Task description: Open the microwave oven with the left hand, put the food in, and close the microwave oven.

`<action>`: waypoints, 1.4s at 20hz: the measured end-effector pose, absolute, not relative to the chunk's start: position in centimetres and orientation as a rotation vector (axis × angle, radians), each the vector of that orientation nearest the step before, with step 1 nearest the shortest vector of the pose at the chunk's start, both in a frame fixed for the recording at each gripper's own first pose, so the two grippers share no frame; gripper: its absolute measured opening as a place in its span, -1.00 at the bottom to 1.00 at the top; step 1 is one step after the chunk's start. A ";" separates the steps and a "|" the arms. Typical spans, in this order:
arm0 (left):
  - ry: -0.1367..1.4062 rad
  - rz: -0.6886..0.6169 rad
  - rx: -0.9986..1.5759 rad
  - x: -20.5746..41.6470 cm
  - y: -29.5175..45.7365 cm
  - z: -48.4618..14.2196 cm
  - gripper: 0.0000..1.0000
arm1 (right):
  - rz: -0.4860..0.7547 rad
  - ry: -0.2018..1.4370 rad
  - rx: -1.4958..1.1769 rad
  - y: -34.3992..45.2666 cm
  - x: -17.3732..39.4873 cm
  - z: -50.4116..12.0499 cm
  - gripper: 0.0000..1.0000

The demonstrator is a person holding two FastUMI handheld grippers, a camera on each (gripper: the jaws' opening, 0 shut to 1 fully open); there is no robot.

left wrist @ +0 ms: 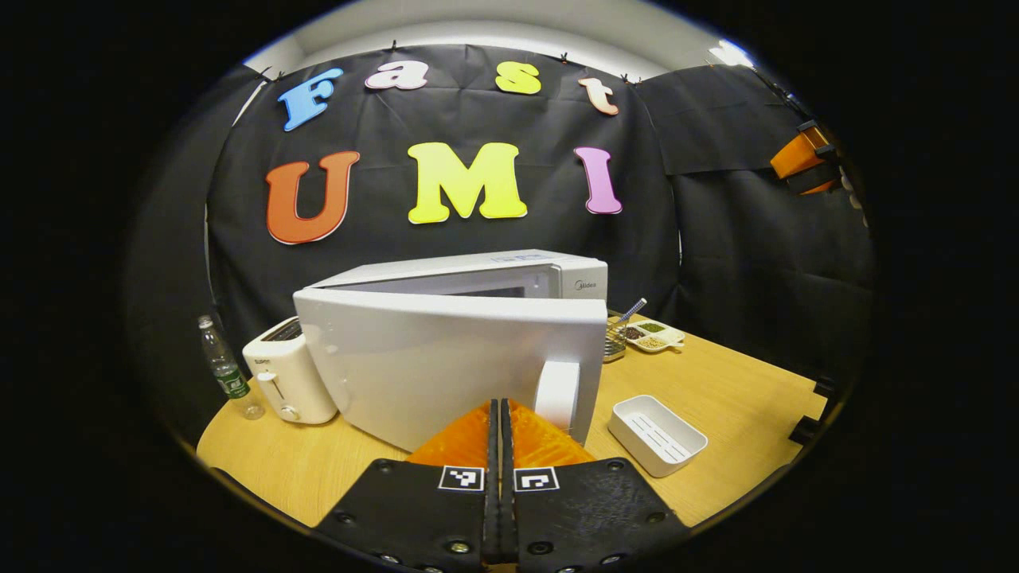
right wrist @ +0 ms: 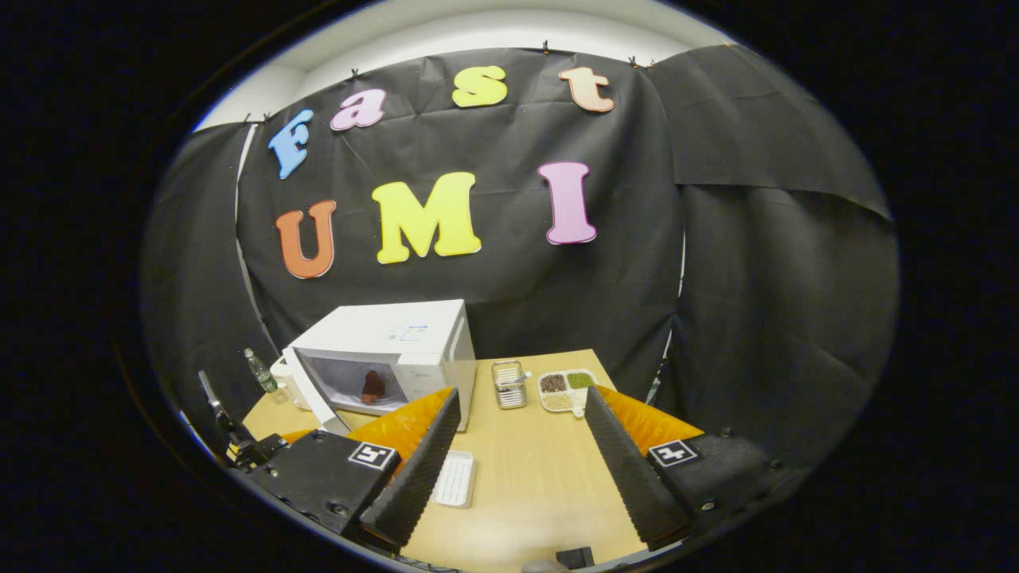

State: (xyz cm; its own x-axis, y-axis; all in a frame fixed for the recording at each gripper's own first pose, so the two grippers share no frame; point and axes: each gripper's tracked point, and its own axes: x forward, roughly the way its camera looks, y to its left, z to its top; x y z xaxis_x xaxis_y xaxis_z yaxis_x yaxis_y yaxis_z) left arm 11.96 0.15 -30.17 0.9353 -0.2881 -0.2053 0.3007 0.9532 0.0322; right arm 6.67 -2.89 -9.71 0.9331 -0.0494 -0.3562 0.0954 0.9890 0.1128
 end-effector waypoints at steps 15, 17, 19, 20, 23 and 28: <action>0.183 -0.321 0.062 22.9 -5.3 -30.8 -1.00 | -0.168 0.384 0.158 -7.4 7.8 -10.7 0.80; 0.181 -0.316 0.051 24.2 -5.7 -30.7 -1.00 | -0.173 0.392 0.161 -7.7 8.1 -10.9 1.00; 0.187 -0.310 0.038 25.3 -6.0 -30.9 -1.00 | -0.177 0.396 0.159 -7.8 8.3 -11.1 0.79; 0.197 -0.304 0.040 25.5 -6.0 -31.1 -1.00 | -0.180 0.398 0.158 -8.0 8.4 -11.1 0.80; 0.176 -0.306 0.034 25.8 -6.1 -30.8 -1.00 | -0.181 0.396 0.161 -8.0 8.9 -11.0 1.00; 0.244 -0.270 0.044 26.0 -5.8 -32.0 -1.00 | -0.161 0.396 0.168 -7.0 9.3 -11.1 0.80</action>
State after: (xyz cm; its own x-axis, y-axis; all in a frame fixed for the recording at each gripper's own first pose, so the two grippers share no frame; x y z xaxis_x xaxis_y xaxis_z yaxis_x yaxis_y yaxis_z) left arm 26.01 -5.76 -31.98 0.9345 -0.2591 -0.2443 0.2697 0.9629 0.0105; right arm 9.30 -7.02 -11.14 0.9102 -0.1227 -0.3955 0.1882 0.9733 0.1312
